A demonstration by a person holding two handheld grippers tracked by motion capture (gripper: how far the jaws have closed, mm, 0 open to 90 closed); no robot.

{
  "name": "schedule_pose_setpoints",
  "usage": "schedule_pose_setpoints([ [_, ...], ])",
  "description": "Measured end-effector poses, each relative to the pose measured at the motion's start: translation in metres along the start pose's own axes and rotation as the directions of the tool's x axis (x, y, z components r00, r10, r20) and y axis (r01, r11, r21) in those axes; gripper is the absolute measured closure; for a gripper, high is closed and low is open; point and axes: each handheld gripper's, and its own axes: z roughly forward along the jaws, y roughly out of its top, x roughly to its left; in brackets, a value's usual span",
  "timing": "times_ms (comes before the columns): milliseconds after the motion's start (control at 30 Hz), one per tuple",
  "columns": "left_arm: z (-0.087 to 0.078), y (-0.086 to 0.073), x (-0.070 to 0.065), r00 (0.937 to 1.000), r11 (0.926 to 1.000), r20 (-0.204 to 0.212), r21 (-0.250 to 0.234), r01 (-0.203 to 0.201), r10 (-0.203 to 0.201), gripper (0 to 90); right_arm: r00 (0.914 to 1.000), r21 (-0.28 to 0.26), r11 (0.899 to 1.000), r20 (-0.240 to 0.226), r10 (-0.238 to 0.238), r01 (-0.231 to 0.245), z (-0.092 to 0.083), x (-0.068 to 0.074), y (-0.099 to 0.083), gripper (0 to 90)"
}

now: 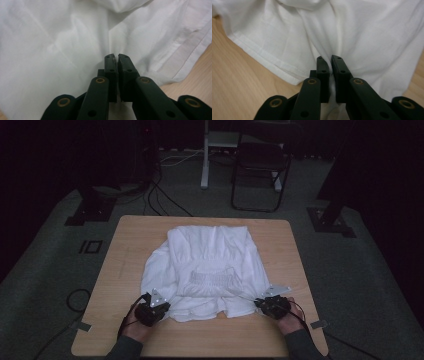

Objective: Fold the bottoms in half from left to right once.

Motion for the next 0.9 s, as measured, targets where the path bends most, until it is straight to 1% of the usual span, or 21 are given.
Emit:
schedule_pose_setpoints([
  [33, -0.005, -0.006, 0.005, 0.9995, 0.9999, -0.032, 0.013, -0.001, 0.001, 87.7, 0.9999, 0.006, 1.000, 0.006, 0.011, -0.011, -0.007, -0.002, -0.007, 85.7],
  [100, -0.009, -0.011, 0.012, 0.9992, 0.9994, -0.026, 0.012, 0.031, -0.031, 87.7, 0.9993, 0.003, 0.999, -0.006, 0.037, -0.037, -0.012, -0.005, -0.013, 85.8],
  [167, -0.011, -0.012, 0.015, 0.9983, 0.9982, 0.011, 0.016, 0.057, -0.057, 87.0, 0.9974, -0.007, 0.998, -0.035, 0.063, -0.064, -0.015, -0.006, -0.019, 85.1],
  [200, -0.013, -0.011, 0.015, 0.9970, 0.9974, 0.030, 0.001, 0.072, -0.072, 83.9, 0.9955, -0.005, 0.997, -0.056, 0.076, -0.076, -0.016, -0.006, -0.020, 81.9],
  [267, -0.018, -0.005, 0.015, 0.9961, 0.9960, 0.045, -0.044, 0.078, -0.076, 70.1, 0.9935, -0.007, 0.997, -0.089, 0.071, -0.072, -0.019, -0.005, -0.018, 66.2],
  [333, -0.024, 0.005, 0.016, 0.9947, 0.9924, 0.064, -0.089, 0.085, -0.080, 68.0, 0.9918, -0.062, 0.995, -0.106, 0.072, -0.079, -0.025, -0.004, -0.011, 53.8],
  [367, -0.026, 0.009, 0.016, 0.9946, 0.9910, 0.065, -0.102, 0.087, -0.080, 67.3, 0.9898, -0.098, 0.991, -0.116, 0.082, -0.093, -0.029, -0.003, -0.006, 49.7],
  [400, -0.028, 0.019, 0.017, 0.9940, 0.9879, 0.069, -0.124, 0.093, -0.085, 67.3, 0.9882, -0.123, 0.987, -0.124, 0.089, -0.105, -0.031, -0.004, -0.001, 47.4],
  [433, -0.027, 0.027, 0.018, 0.9933, 0.9854, 0.077, -0.141, 0.096, -0.086, 67.3, 0.9855, -0.165, 0.979, -0.138, 0.099, -0.121, -0.033, -0.005, 0.008, 46.6],
  [467, -0.026, 0.035, 0.018, 0.9929, 0.9832, 0.085, -0.156, 0.095, -0.082, 67.7, 0.9833, -0.191, 0.972, -0.148, 0.106, -0.134, -0.033, -0.006, 0.015, 47.6],
  [500, -0.023, 0.044, 0.018, 0.9934, 0.9817, 0.088, -0.169, 0.087, -0.073, 71.4, 0.9817, -0.204, 0.969, -0.154, 0.112, -0.142, -0.031, -0.006, 0.022, 54.5],
  [533, -0.019, 0.052, 0.018, 0.9935, 0.9804, 0.090, -0.178, 0.085, -0.070, 74.9, 0.9811, -0.206, 0.968, -0.155, 0.116, -0.147, -0.028, -0.006, 0.030, 62.9],
  [567, -0.016, 0.058, 0.018, 0.9934, 0.9806, 0.093, -0.177, 0.083, -0.068, 81.1, 0.9830, -0.208, 0.969, -0.150, 0.106, -0.136, -0.024, -0.006, 0.038, 74.5],
  [633, -0.001, 0.074, 0.021, 0.9907, 0.9809, 0.117, -0.173, 0.089, -0.070, 89.1, 0.9848, -0.203, 0.971, -0.140, 0.103, -0.130, -0.012, -0.005, 0.053, 81.0],
  [667, 0.007, 0.081, 0.022, 0.9893, 0.9812, 0.122, -0.166, 0.099, -0.079, 89.9, 0.9872, -0.194, 0.973, -0.120, 0.105, -0.127, -0.005, -0.005, 0.060, 81.2],
  [700, 0.007, 0.081, 0.022, 0.9893, 0.9812, 0.122, -0.166, 0.099, -0.079, 89.9, 0.9872, -0.194, 0.973, -0.120, 0.105, -0.127, -0.005, -0.005, 0.060, 81.2],
  [733, 0.007, 0.081, 0.022, 0.9893, 0.9812, 0.122, -0.166, 0.099, -0.079, 89.9, 0.9874, -0.188, 0.973, -0.114, 0.110, -0.130, 0.002, -0.006, 0.067, 81.2],
  [767, 0.031, 0.095, 0.025, 0.9858, 0.9843, 0.131, -0.127, 0.122, -0.105, 90.0, 0.9874, -0.166, 0.976, -0.094, 0.128, -0.142, 0.020, -0.008, 0.079, 80.0],
  [800, 0.038, 0.097, 0.025, 0.9854, 0.9859, 0.131, -0.112, 0.124, -0.109, 89.9, 0.9878, -0.150, 0.978, -0.078, 0.135, -0.145, 0.028, -0.010, 0.083, 79.7],
  [867, 0.050, 0.100, 0.025, 0.9851, 0.9893, 0.128, -0.075, 0.126, -0.115, 89.8, 0.9837, -0.120, 0.979, -0.091, 0.155, -0.165, 0.043, -0.015, 0.086, 79.1],
  [900, 0.050, 0.100, 0.025, 0.9851, 0.9893, 0.128, -0.075, 0.126, -0.115, 89.8, 0.9837, -0.120, 0.979, -0.091, 0.155, -0.165, 0.043, -0.015, 0.086, 79.1],
])
